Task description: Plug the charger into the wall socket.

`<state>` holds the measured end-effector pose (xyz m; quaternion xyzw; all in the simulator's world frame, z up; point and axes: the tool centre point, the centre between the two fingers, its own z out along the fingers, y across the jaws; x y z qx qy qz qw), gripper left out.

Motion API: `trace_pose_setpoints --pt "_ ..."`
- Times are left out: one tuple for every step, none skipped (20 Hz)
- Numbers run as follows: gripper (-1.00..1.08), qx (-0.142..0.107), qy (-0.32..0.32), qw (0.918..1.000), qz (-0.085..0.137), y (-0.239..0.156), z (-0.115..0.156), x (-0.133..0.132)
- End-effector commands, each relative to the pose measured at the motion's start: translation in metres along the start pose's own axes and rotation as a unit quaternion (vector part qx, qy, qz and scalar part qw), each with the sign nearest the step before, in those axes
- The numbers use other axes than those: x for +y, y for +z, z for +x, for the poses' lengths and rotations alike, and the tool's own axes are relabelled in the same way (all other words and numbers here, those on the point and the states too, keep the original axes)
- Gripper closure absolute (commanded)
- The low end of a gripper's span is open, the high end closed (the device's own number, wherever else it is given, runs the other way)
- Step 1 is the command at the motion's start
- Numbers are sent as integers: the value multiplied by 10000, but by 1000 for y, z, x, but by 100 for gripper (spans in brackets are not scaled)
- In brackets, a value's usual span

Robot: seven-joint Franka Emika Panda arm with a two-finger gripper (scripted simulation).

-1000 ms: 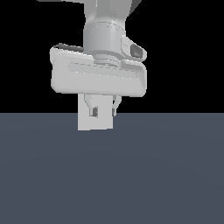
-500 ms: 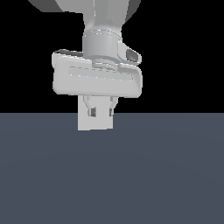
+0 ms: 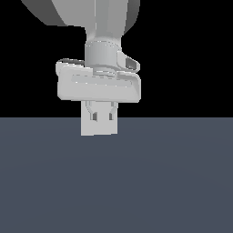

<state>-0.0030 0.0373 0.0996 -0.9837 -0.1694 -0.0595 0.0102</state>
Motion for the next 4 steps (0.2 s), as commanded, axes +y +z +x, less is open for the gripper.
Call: trace_pose_setpoints --pt "108 1 1 10000 -1 0 3 0" --pt "108 1 1 10000 -1 0 3 0" --pt "108 1 1 10000 -1 0 2 0" --pt "108 1 1 10000 -1 0 2 0"
